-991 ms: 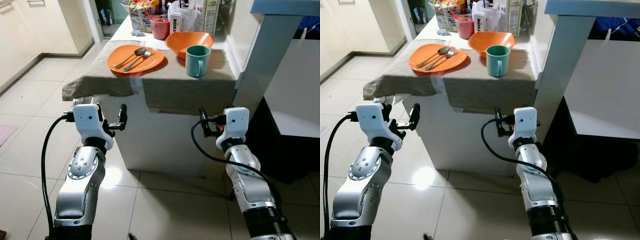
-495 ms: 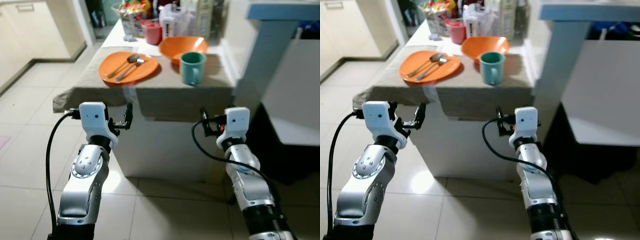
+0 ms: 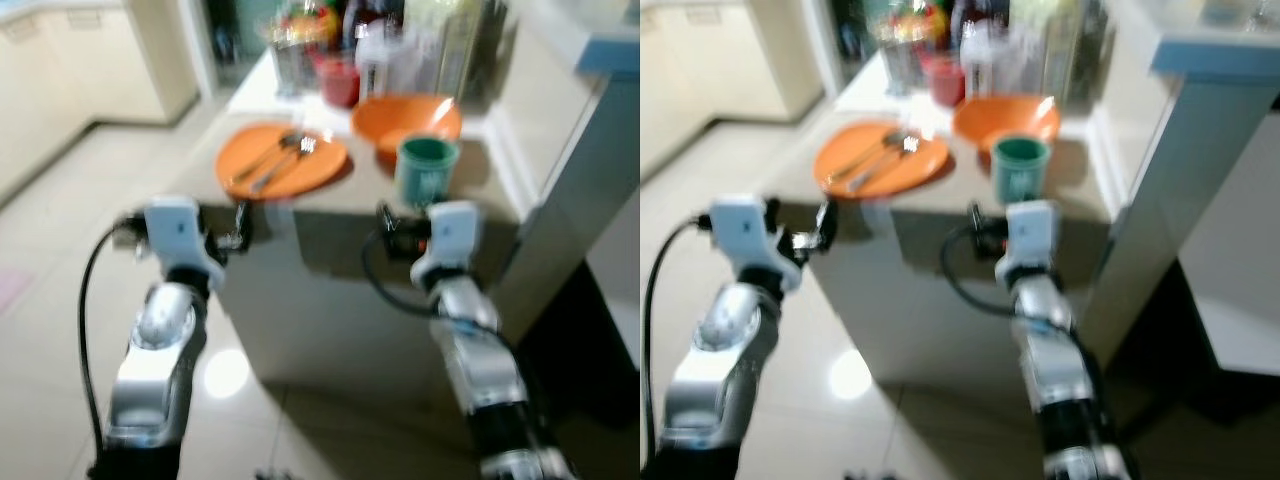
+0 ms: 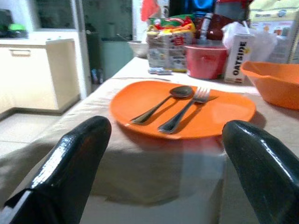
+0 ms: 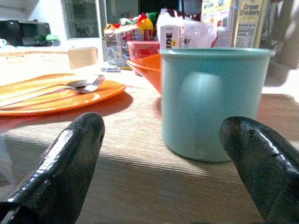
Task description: Setting the table
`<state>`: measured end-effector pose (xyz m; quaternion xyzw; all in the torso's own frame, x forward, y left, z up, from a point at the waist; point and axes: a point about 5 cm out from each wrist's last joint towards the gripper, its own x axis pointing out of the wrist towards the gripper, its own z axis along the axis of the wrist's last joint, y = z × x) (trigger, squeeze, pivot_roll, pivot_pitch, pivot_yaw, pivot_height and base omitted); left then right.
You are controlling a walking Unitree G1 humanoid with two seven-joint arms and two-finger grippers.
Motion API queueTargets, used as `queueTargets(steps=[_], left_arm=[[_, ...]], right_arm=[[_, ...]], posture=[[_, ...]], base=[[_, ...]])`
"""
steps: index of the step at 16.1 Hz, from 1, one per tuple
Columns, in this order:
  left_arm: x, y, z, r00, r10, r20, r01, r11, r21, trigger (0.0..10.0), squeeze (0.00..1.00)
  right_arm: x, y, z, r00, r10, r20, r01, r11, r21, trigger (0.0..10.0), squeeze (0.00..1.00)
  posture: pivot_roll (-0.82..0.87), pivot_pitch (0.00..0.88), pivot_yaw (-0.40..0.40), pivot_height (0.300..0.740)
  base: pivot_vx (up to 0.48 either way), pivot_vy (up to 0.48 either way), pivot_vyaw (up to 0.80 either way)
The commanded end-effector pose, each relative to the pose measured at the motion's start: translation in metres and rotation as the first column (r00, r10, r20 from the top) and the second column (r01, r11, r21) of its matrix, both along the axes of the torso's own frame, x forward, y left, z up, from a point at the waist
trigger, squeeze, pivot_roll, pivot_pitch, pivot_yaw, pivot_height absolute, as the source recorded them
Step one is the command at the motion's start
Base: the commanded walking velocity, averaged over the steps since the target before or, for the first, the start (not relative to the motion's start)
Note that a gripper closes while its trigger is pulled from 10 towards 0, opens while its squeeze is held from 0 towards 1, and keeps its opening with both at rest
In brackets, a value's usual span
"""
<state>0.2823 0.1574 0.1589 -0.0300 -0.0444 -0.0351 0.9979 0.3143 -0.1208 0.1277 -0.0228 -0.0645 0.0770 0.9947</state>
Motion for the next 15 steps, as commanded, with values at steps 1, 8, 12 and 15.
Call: queueTargets(steps=[1,8,12,15], left_arm=[[0.001,-0.007,0.006,0.999,-0.024,0.025,0.024,1.000,-0.002,10.0,0.00],[0.002,-0.005,0.006,1.000,-0.018,0.019,0.019,1.000,-0.015,10.0,0.00],[0.003,-0.002,0.007,1.000,-0.025,0.017,0.025,1.000,0.001,10.0,0.00],[0.004,0.001,0.008,1.000,-0.019,0.022,0.019,1.000,0.007,10.0,0.00]], right_arm=[[-0.001,-0.011,0.000,0.999,-0.037,0.007,0.037,0.999,-0.014,10.0,0.00],[0.005,-0.010,0.006,0.998,-0.058,0.013,0.058,0.998,-0.006,10.0,0.00],[0.013,-0.008,0.013,0.997,-0.078,0.027,0.078,0.997,0.005,10.0,0.00],[0.020,0.000,0.014,0.996,-0.088,0.023,0.088,0.996,0.009,10.0,0.00]], posture=[[-0.13,0.000,0.086,0.740],[-0.13,0.000,0.093,0.740],[-0.13,0.000,0.098,0.740],[-0.12,0.000,0.096,0.740]], base=[[0.000,0.000,0.00],[0.000,0.000,0.00],[0.000,0.000,0.00],[0.000,0.000,0.00]])
